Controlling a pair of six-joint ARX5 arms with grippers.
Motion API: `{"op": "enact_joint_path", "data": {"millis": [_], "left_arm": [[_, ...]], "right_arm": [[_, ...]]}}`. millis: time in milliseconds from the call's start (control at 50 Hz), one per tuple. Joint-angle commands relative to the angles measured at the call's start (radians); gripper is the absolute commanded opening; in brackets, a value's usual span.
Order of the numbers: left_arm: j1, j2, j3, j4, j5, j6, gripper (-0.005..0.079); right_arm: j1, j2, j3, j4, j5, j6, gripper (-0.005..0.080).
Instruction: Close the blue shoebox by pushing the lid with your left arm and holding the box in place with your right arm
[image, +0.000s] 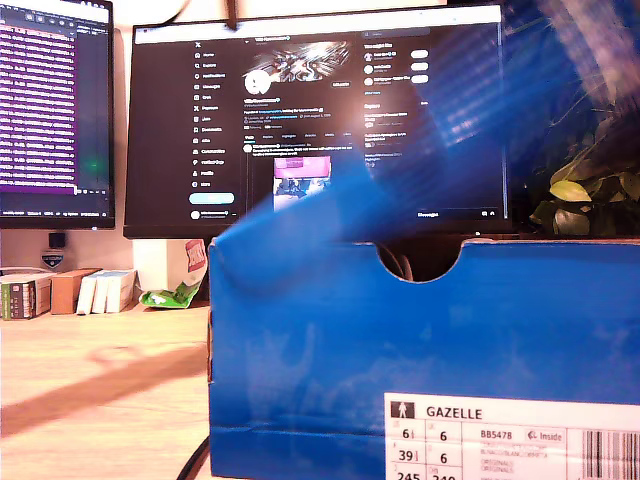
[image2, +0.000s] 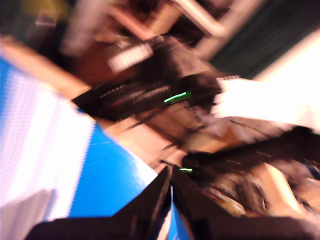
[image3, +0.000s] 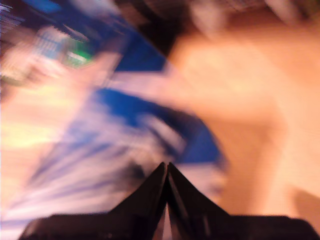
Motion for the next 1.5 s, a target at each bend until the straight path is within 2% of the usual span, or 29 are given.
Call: {"op": "enact_joint_path", "data": {"millis": [0,160,240,320,620,800,1040,1160,1340,1480], "left_arm": [[0.014,0.003,-0.009,-0.035,-0.025,0.063,-0.0019],[0.059,0.003,-0.009,-0.077,-0.045,0.113,-0.0019],[0.072,0.003,-0.009,-0.076,-0.056,0.127,-0.0019],[0.082,0.003,-0.009,-0.076,-0.079,0.132,-0.0019],[0.135,-0.003,-0.009,-0.081,-0.126,0.195,-0.0019],[0.2,-0.077,-0.009,-0.101,-0.222,0.258,-0.0019],[0.356,-0.227,-0.009,-0.085,-0.339,0.304,-0.0019],[0.429,-0.311,-0.009,-0.061,-0.351,0.334,-0.0019],[0.51,-0.423,-0.009,0.091,-0.36,0.336,-0.0019],[0.523,-0.453,-0.008,0.193,-0.359,0.334,-0.0019]], "right_arm": [[0.016,0.001,0.003,-0.021,-0.052,0.002,-0.0012],[0.079,0.016,0.002,-0.121,-0.048,-0.042,-0.0012],[0.116,0.036,0.002,-0.162,-0.008,-0.075,-0.0012],[0.146,0.063,0.002,-0.178,0.076,-0.113,-0.0012],[0.172,0.169,0.002,-0.187,0.172,-0.213,-0.0012],[0.142,0.068,0.002,-0.097,0.197,-0.208,-0.0012],[0.105,-0.194,0.005,0.054,0.436,-0.209,-0.0012],[0.084,-0.311,0.013,0.106,0.496,-0.212,-0.0012],[0.077,-0.416,0.033,0.225,0.505,-0.213,-0.0012],[0.066,-0.422,0.052,0.343,0.514,-0.22,-0.0012]]}}
